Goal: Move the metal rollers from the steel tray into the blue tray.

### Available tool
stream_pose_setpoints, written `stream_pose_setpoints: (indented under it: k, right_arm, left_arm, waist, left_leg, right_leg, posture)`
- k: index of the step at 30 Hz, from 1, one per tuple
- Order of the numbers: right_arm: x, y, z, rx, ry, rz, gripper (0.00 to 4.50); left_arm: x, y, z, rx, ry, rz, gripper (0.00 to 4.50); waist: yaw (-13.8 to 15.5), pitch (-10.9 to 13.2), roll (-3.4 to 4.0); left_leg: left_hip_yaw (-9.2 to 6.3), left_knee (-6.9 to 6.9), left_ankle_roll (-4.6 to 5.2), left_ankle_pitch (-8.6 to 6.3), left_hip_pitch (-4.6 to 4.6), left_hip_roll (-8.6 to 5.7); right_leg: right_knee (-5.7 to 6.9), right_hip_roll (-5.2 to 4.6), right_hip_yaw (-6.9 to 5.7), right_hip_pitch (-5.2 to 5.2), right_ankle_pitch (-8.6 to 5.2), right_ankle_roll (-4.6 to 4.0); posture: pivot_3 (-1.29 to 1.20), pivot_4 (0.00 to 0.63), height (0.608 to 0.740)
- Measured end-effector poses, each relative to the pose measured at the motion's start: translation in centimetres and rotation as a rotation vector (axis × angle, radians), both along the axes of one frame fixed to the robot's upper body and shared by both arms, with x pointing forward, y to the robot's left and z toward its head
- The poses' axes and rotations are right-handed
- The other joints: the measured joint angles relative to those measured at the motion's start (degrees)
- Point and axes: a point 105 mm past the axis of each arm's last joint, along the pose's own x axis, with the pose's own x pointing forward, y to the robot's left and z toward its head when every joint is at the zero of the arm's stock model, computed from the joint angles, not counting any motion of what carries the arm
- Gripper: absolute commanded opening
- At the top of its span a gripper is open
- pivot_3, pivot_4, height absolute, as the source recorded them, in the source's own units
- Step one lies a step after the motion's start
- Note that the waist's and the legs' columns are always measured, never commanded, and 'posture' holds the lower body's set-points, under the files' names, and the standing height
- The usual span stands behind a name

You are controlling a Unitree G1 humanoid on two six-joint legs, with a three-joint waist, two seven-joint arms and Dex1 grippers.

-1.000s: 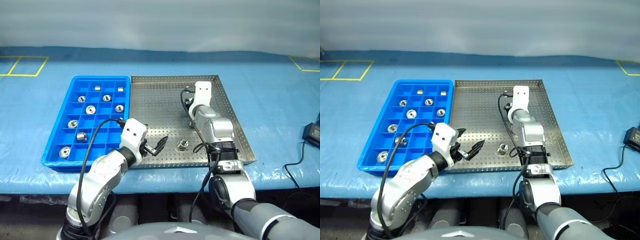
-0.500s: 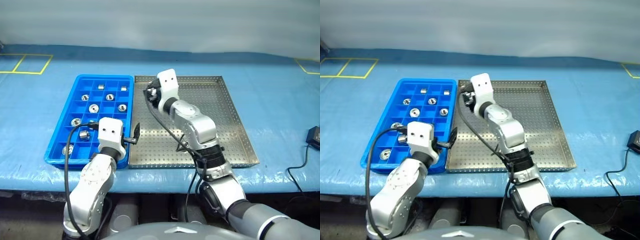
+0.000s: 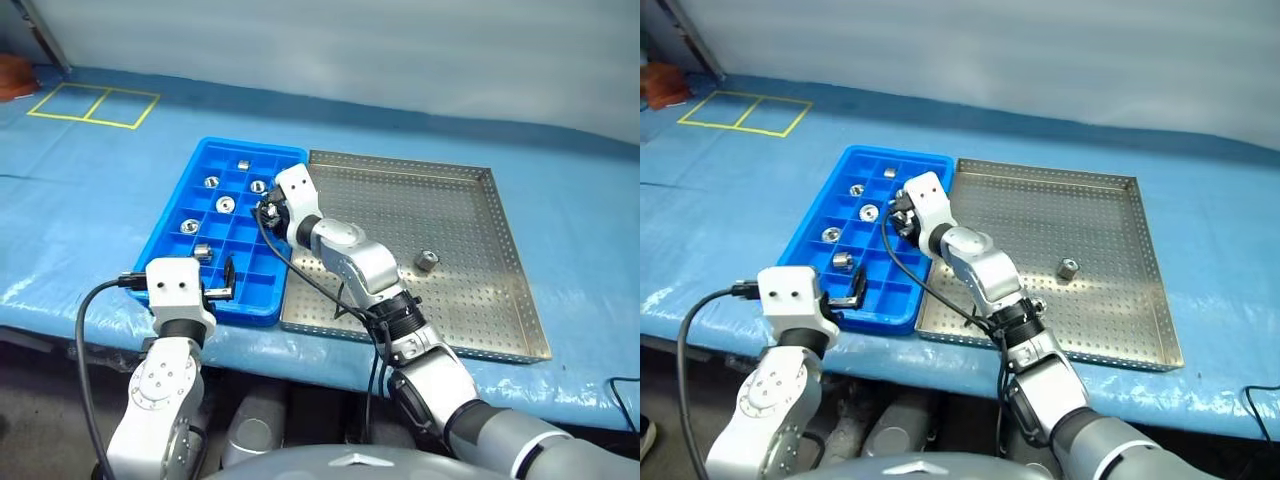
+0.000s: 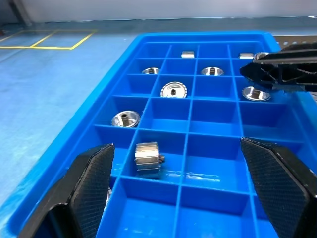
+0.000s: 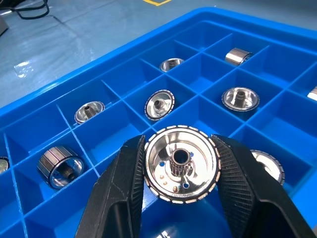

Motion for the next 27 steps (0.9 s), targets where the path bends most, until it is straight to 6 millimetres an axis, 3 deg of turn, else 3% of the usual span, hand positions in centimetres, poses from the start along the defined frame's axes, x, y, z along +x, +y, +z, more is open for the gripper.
stream_pose_setpoints:
  k: [11,19,23,27]
  right_arm:
    - [0.6,-0.3,-2.3,-0.032,0.057,-0.018,1.69]
    - [1.0,-1.0,-2.0,-0.029,0.046,-0.066,4.36]
    - [0.9,-2.4,-0.3,0.001,-0.013,-0.113,4.48]
    - [0.3,-5.6,2.1,0.013,-0.089,-0.182,4.48]
  left_arm:
    - [-0.4,0.3,-0.3,0.014,0.017,0.013,4.43]
    - [0.2,-0.3,0.4,0.010,-0.015,-0.036,4.43]
    - [0.9,-0.9,1.0,0.004,-0.041,-0.080,4.43]
    - [1.9,-2.0,1.1,-0.006,-0.044,-0.156,4.43]
  waist:
    - [6.7,0.0,0.00]
    - [8.2,0.0,0.01]
    - [8.0,-0.1,0.01]
    - [6.6,-0.1,0.02]
  left_leg:
    - [-0.02,-0.02,-0.22,-0.14,-0.15,0.07]
    - [0.00,0.07,-0.33,-0.09,-0.52,0.06]
    - [-0.06,0.18,-0.41,-0.03,-0.88,0.04]
    - [-0.08,0.21,-0.40,-0.03,-0.91,0.01]
  right_leg:
    - [0.00,0.05,-0.20,-0.17,-0.02,0.09]
    - [0.06,0.12,-0.33,-0.48,-0.02,0.09]
    - [0.08,0.14,-0.42,-0.69,0.02,0.11]
    - [0.06,0.13,-0.42,-0.67,0.03,0.12]
  posture:
    - [0.54,0.150,0.740]
    - [0.43,0.150,0.740]
    - [0.36,0.150,0.740]
    - [0.30,0.150,0.740]
